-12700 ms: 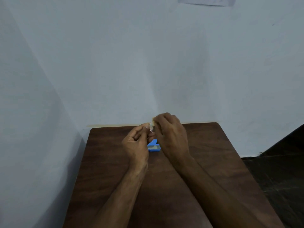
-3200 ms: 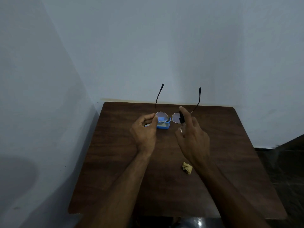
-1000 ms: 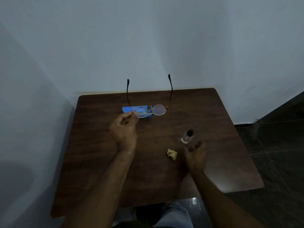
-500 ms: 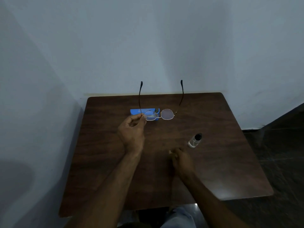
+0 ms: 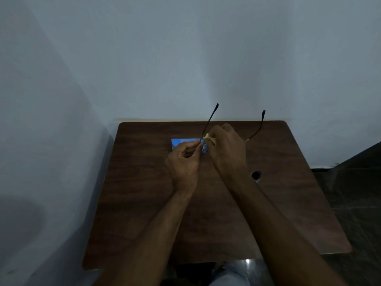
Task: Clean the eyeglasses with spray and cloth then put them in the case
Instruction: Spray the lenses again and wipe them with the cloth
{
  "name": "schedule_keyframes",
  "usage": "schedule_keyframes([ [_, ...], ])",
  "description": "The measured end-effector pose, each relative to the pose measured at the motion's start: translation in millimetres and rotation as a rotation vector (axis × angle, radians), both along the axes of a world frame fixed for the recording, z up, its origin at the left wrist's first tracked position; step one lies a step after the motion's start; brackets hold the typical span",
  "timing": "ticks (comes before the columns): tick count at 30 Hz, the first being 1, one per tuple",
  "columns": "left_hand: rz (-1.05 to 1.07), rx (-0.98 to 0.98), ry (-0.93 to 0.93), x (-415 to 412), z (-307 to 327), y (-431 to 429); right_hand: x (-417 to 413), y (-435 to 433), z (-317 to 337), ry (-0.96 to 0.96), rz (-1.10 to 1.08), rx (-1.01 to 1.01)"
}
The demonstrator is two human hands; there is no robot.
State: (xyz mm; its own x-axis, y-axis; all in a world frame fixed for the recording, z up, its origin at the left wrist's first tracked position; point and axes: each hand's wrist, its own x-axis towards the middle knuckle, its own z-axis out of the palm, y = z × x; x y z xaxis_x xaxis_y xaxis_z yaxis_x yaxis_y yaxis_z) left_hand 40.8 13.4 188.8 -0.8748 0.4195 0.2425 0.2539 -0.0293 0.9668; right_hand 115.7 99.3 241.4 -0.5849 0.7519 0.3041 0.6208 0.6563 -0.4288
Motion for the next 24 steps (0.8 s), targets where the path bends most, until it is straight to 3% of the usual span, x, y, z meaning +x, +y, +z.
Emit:
schedule_keyframes([
  [6, 0.020, 0.037, -0.053, -6.3, -4.4, -3.1, 0.3, -15.8, 6.6, 0.054, 0.120, -0.149],
  [11, 0.021, 0.028, -0.034, -4.1, -6.7, -3.8, -0.1, -2.8, 9.2, -0.031, 0.031, -0.075],
  [24, 0.026, 0.075, -0.041, -12.7, 0.7, 2.5, -1.0, -13.1, 3.5, 0.091, 0.138, -0.017],
])
